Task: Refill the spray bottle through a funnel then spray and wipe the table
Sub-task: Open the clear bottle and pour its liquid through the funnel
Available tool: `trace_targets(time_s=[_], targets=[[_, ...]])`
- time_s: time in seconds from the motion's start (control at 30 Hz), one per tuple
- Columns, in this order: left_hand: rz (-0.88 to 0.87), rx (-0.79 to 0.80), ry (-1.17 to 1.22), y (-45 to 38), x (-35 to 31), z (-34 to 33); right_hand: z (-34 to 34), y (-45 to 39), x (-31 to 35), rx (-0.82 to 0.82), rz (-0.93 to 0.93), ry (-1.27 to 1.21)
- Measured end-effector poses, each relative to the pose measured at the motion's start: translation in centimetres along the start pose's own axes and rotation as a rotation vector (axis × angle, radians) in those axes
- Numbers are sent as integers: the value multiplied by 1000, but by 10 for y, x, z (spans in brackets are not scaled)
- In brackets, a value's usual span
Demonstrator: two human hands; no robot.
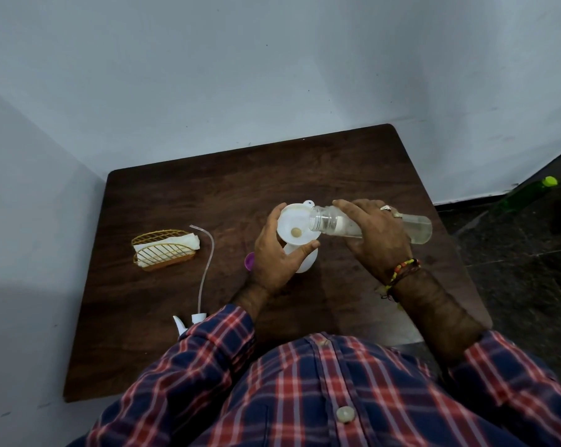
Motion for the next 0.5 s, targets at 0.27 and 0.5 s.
trace_targets(time_s=[0.27,0.5], targets=[[-8,-2,0,0,0,-1,0,0,0,-18,0,5],[-9,5,-1,0,2,-1,-1,0,1,-15,0,-3]])
Point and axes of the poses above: each hand's wrist, its own y-axis away from the middle knuckle, its own z-axis out of the back of the hand, x = y × z, the point moved 1 cm from there along -y, towards the middle knuckle, and after that the axes turned 3 degrees about -z, right-handed, at the moved point
